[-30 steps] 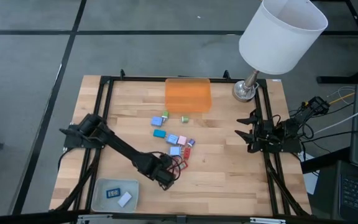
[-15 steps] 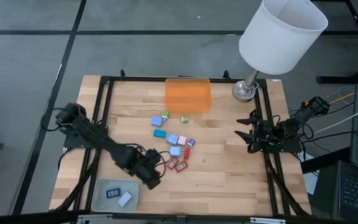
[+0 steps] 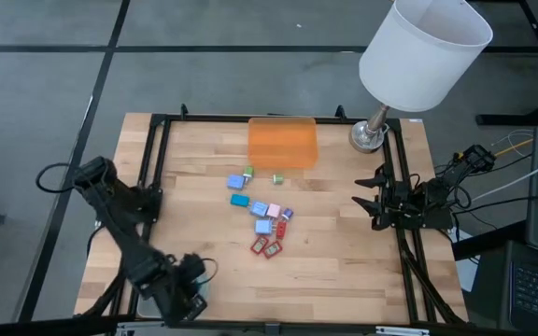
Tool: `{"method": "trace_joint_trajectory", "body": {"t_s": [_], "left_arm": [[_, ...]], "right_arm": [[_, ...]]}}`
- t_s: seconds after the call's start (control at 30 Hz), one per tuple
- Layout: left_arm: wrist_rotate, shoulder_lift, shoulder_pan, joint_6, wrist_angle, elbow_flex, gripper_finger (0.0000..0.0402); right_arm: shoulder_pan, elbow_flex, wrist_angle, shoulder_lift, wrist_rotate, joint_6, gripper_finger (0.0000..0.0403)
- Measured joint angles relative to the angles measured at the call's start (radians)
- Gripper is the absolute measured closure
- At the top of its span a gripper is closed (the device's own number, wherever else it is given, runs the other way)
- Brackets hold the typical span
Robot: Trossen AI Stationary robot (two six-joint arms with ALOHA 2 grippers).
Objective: Pick & Place Office items
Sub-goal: Put the bottom blue digital timer into the gray bin, then put the blue digital timer into the gray bin
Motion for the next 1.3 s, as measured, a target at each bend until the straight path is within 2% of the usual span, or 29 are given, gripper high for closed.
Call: {"method": "trace_joint_trajectory", "body": {"t_s": [0.13, 0.3, 0.47, 0.67, 0.83, 1.1, 1.3], "left_arm": [[-0.030, 0.020, -0.073, -0.129, -0.029, 0.000, 0.0347], [-0.033, 0.085, -0.110, -0.183, -0.036, 0.000, 0.0339], [0.027, 0.148, -0.112, -0.207, -0.036, -0.001, 0.0302], [0.025, 0.181, -0.112, -0.184, -0.044, -0.001, 0.0262], [-0.098, 0.183, -0.103, -0.103, -0.048, -0.001, 0.0256], [-0.263, 0.183, -0.025, 0.047, -0.051, -0.001, 0.0274], [-0.342, 0.181, 0.076, 0.057, -0.026, -0.001, 0.0295]], "right_arm": [[0.000, 0.000, 0.001, 0.000, 0.000, 0.009, 0.0162], [0.000, 0.000, 0.002, 0.000, 0.000, 0.009, 0.0162], [0.000, 0.000, 0.002, 0.000, 0.000, 0.012, 0.0162], [0.000, 0.000, 0.002, 0.000, 0.000, 0.011, 0.0162], [0.000, 0.000, 0.002, 0.000, 0.000, 0.011, 0.0162], [0.000, 0.000, 0.002, 0.000, 0.000, 0.008, 0.0162], [0.000, 0.000, 0.002, 0.000, 0.000, 0.008, 0.0162]]}}
